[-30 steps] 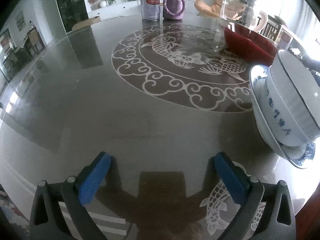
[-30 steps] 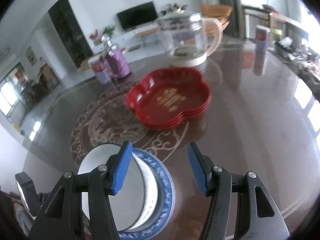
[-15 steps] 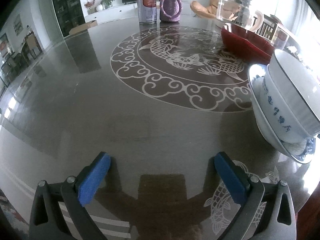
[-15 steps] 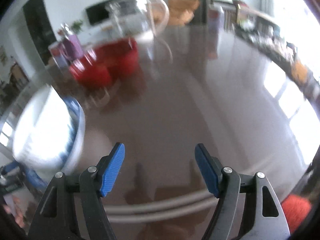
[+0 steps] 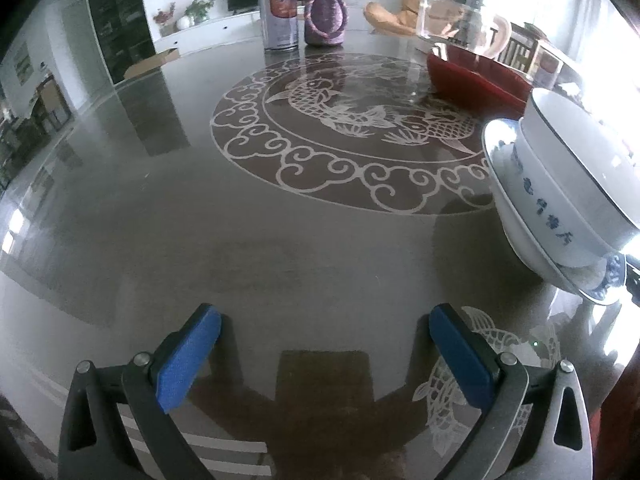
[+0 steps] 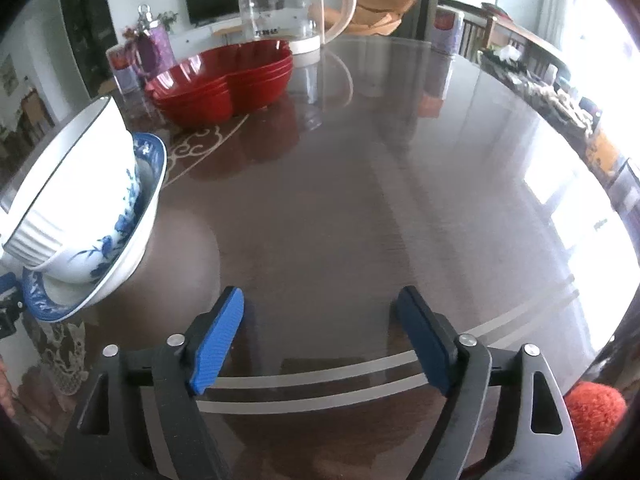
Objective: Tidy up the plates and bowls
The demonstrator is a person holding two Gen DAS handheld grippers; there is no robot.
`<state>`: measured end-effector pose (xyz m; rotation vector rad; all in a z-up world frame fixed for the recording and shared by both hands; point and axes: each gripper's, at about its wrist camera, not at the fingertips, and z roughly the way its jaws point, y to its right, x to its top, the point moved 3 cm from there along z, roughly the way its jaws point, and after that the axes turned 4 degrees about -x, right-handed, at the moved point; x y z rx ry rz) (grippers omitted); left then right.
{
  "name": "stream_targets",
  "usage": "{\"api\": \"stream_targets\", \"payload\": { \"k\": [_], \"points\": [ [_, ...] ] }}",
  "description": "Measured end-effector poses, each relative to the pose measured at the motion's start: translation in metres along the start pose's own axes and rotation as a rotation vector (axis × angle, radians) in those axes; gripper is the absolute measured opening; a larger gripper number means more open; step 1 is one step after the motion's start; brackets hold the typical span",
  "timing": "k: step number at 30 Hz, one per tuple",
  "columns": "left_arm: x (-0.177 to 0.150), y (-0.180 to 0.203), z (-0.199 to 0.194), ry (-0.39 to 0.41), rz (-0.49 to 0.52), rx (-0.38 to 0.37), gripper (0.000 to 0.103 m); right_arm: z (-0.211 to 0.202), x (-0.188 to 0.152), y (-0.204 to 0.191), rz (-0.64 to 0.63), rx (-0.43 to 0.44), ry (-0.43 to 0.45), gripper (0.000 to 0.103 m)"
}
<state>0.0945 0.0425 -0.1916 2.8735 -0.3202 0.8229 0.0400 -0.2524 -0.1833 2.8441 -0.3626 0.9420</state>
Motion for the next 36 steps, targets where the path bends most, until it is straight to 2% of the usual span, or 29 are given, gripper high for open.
{"api": "stream_targets", "payload": {
  "k": [5,8,10,14,17,20,22,24,25,27,28,29,32,36],
  "points": [
    [-0.001,-0.002,-0.002,0.006,0.015,-0.031,0.103,0.0,0.0,0.002,0.0,0.018,0.024,0.086],
    [-0.001,-0.007,-0.008,0.011,-0.027,-0.09,0.103,0.001,0.001,-0.001,-0.004,0.0,0.014,0.086],
    [0.001,-0.012,-0.013,0.014,-0.071,-0.154,0.102,0.002,0.001,-0.002,-0.011,-0.013,0.014,0.086],
    [0.011,-0.012,-0.037,0.099,-0.116,-0.308,0.102,0.002,0.003,0.0,-0.017,0.0,-0.001,0.085],
    [0.02,-0.006,-0.048,0.142,-0.127,-0.422,0.102,-0.002,0.001,0.009,0.037,-0.016,0.006,0.085],
    [0.029,0.002,-0.041,0.125,-0.123,-0.461,0.092,-0.018,0.003,0.017,0.09,0.034,0.074,0.085],
    [0.032,0.007,-0.035,0.105,-0.112,-0.469,0.075,-0.031,0.009,0.017,0.108,0.086,0.123,0.084],
    [0.034,0.013,-0.027,0.08,-0.11,-0.489,0.07,-0.043,0.016,0.015,0.135,0.167,0.156,0.083],
    [0.035,0.015,-0.026,0.075,-0.111,-0.5,0.07,-0.047,0.018,0.014,0.152,0.208,0.164,0.079],
    [0.036,0.021,-0.025,0.074,-0.108,-0.528,0.07,-0.05,0.022,0.01,0.178,0.288,0.158,0.058],
    [0.036,0.022,-0.027,0.077,-0.105,-0.536,0.07,-0.048,0.023,0.008,0.184,0.321,0.14,0.037],
    [0.036,0.024,-0.028,0.083,-0.1,-0.542,0.07,-0.042,0.024,0.004,0.191,0.368,0.106,0.03],
    [0.038,0.028,-0.026,0.08,-0.095,-0.548,0.067,-0.035,0.022,-0.003,0.213,0.424,0.084,0.03],
    [0.04,0.029,-0.019,0.067,-0.102,-0.552,0.053,-0.031,0.026,-0.011,0.22,0.477,0.079,0.03]
  ]
}}
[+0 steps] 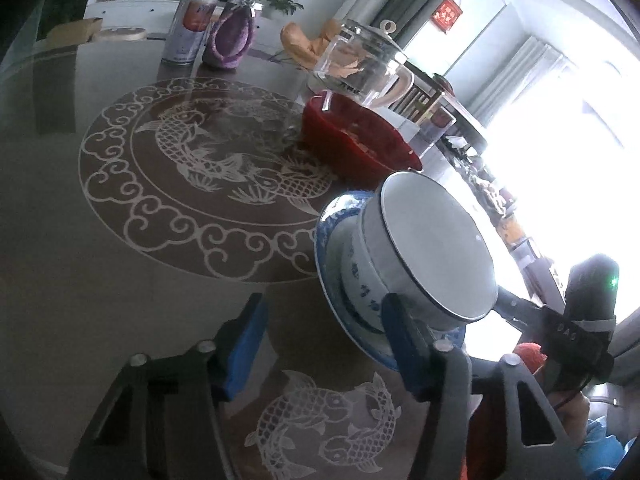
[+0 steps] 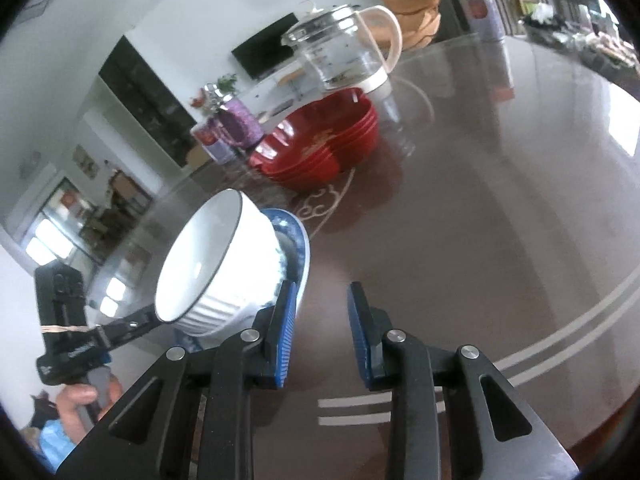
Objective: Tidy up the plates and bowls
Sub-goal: 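Grip the plate rim with both tools and lift the bowl stack, then carry the plate and bowls onto the red plate stack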
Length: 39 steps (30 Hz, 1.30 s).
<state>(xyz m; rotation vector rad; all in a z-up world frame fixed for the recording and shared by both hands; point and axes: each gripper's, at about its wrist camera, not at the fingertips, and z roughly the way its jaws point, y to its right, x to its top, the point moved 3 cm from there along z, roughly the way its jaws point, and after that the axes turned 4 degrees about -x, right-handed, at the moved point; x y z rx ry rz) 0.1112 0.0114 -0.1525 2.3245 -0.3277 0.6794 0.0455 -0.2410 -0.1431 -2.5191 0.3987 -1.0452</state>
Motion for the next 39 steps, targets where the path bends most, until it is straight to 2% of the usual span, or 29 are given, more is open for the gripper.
{"api": "stream_targets", "payload": {
  "k": [1,7,12,14,15,16,17,21,32,39],
  "points": [
    [0.0,-0.001,0.002,-0.006,-0.003,-0.001,0.049,0.003,0.002,-0.002,0.0,0.003,-0.004,0.03],
    [-0.005,-0.003,0.009,-0.023,-0.013,-0.007,0.039,0.029,0.006,-0.006,-0.004,0.012,-0.07,0.031],
    [-0.004,-0.004,0.016,-0.002,-0.03,-0.042,0.028,0.044,0.001,0.0,0.027,0.018,-0.094,0.029],
    [-0.003,-0.005,0.017,0.017,-0.039,-0.06,0.022,0.047,0.002,0.0,0.033,0.02,-0.094,0.024],
    [-0.003,-0.006,0.017,0.026,-0.046,-0.084,0.015,0.048,0.003,0.0,0.033,0.027,-0.096,0.022],
    [-0.003,-0.004,0.017,0.029,-0.046,-0.088,0.013,0.049,0.004,-0.001,0.031,0.038,-0.099,0.017],
    [-0.002,-0.003,0.017,0.032,-0.034,-0.073,0.012,0.051,0.005,-0.005,0.017,0.051,-0.106,0.01],
    [-0.001,0.0,0.017,0.034,-0.036,-0.056,0.011,0.05,0.005,-0.013,-0.049,0.009,-0.107,0.011],
    [0.013,0.003,0.006,0.057,-0.033,-0.025,0.01,0.049,0.012,-0.02,-0.041,0.023,-0.093,0.011],
    [0.042,0.014,-0.008,0.086,-0.026,-0.031,0.01,0.042,0.037,-0.032,-0.041,0.049,-0.064,0.011]
  ]
}}
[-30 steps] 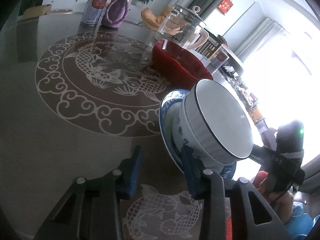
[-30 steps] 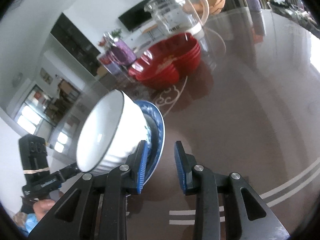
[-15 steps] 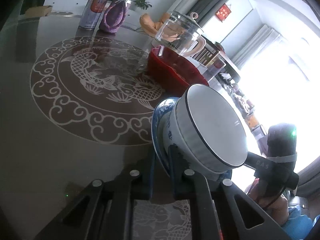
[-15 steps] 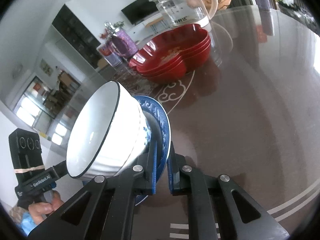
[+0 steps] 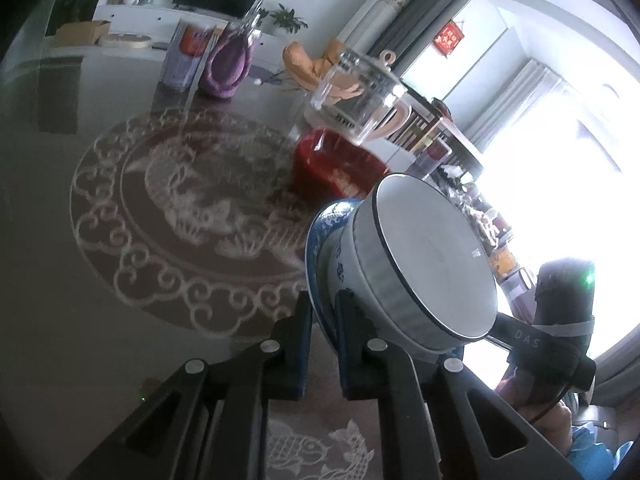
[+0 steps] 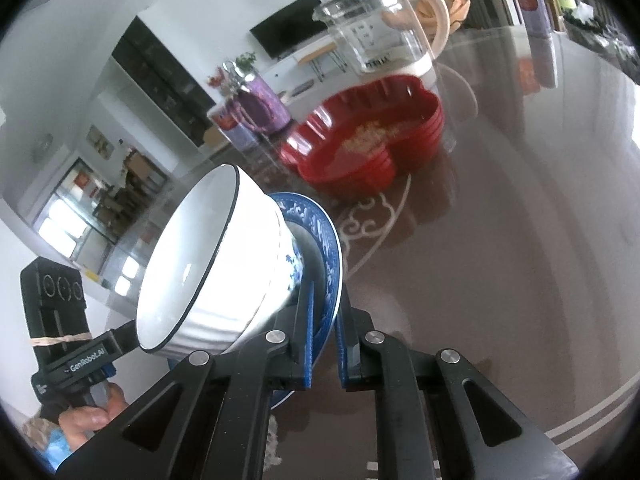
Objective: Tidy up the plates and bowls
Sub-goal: 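Carry the plate and bowls onto the red plate stack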
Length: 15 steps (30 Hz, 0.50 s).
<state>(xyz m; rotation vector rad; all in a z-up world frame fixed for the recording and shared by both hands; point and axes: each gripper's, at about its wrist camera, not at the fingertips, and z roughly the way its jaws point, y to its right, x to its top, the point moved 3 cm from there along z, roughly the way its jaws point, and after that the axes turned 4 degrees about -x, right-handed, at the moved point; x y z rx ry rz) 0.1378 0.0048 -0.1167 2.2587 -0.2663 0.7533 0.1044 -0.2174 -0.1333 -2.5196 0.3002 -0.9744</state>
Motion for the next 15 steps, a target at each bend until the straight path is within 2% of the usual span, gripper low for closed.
{"api": "stream_targets", "payload": {
  "k": [7,11,15],
  "points": [
    [0.059,0.019,0.011,0.028,0.037,-0.017,0.01,-0.007,0.055,-0.007,-0.001,0.012,0.047,0.011],
    [0.1,0.026,0.036,0.048,0.062,-0.022,0.01,0.001,0.096,0.0,-0.006,-0.004,0.073,0.011],
    [0.125,0.025,0.061,0.057,0.067,-0.025,0.01,0.017,0.124,0.014,-0.002,-0.018,0.082,0.011]
  ]
}}
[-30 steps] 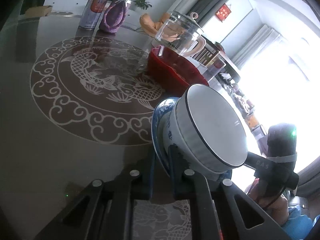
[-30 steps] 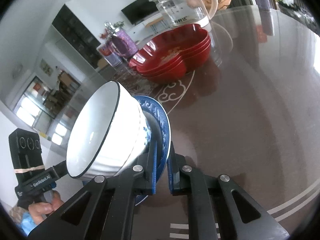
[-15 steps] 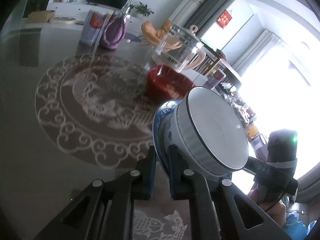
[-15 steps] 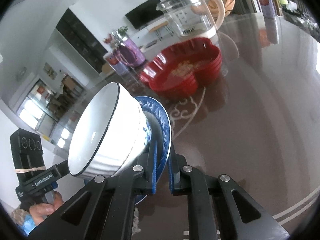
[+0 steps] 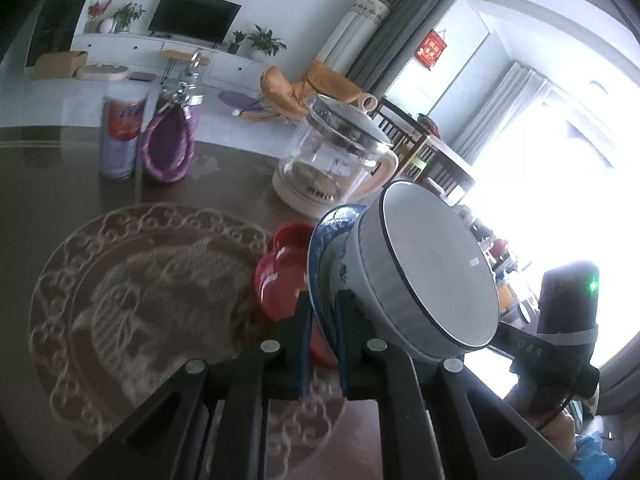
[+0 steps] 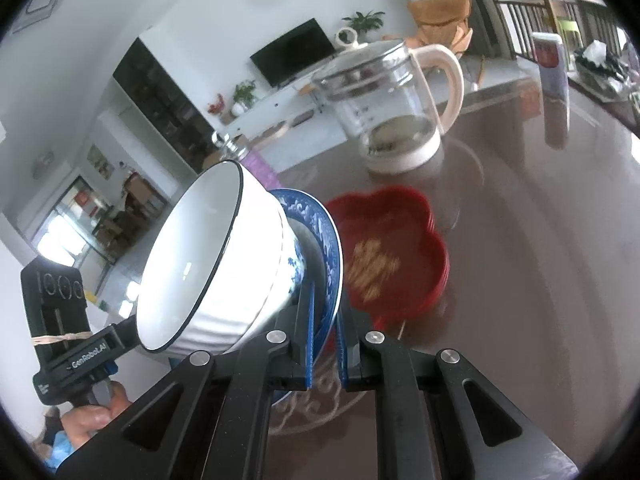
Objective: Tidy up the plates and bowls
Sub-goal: 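Carry the plate and bowls onto the red plate stack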
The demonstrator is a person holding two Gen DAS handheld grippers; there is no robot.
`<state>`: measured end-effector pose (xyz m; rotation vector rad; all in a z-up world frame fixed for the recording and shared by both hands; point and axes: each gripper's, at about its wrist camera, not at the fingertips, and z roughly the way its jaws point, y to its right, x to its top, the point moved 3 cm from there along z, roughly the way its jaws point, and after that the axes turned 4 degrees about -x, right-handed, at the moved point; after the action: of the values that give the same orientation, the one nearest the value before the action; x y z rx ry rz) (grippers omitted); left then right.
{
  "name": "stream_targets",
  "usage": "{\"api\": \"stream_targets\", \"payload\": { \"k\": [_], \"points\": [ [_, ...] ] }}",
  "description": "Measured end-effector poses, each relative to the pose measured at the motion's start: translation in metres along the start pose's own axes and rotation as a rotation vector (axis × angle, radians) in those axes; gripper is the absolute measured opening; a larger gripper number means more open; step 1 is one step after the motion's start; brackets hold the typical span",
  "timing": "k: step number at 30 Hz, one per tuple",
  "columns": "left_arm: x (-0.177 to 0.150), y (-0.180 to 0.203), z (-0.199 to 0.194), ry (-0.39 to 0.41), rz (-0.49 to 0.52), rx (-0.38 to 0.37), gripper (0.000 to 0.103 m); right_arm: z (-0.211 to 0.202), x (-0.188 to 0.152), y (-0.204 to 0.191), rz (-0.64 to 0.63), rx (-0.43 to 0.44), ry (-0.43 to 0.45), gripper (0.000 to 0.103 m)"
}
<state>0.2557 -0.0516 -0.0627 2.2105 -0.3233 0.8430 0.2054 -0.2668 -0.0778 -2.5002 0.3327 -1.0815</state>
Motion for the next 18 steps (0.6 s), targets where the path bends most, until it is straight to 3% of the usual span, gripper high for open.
{"api": "stream_targets", "payload": {
  "k": [6,13,18],
  "points": [
    [0.01,-0.014,0.047,-0.03,-0.013,0.019,0.01,0.031,0.015,0.023,0.014,-0.035,-0.009,0.011],
    [-0.006,-0.03,0.085,-0.11,-0.024,0.055,0.01,0.064,0.014,0.051,0.049,-0.07,-0.055,0.011],
    [-0.014,-0.032,0.094,-0.124,-0.006,0.065,0.01,0.069,0.009,0.051,-0.044,-0.139,-0.06,0.015]
  ]
}}
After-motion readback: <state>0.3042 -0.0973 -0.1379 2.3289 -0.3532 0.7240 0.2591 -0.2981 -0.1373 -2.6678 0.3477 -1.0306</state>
